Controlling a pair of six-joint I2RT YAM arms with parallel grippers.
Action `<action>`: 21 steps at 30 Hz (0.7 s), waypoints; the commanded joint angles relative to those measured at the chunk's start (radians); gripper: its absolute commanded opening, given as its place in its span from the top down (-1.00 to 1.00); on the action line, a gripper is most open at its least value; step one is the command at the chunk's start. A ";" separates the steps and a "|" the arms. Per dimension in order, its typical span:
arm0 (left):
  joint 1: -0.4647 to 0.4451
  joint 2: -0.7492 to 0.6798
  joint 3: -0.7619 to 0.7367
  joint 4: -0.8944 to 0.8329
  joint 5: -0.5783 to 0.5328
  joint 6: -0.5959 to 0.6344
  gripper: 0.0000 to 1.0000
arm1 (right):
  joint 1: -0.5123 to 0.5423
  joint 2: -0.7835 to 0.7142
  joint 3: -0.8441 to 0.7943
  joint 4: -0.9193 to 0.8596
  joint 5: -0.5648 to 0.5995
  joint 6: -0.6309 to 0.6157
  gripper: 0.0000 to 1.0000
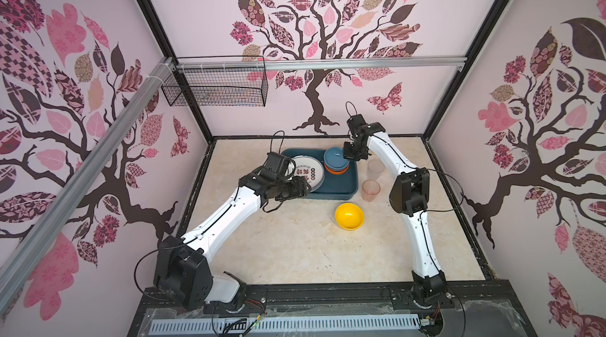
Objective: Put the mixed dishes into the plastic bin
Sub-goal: 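Lower the blue bowl into the orange bowl in the bin and release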
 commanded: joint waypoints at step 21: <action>0.004 -0.015 -0.045 0.021 0.010 -0.009 -0.36 | 0.000 0.015 0.031 -0.015 0.024 0.010 0.37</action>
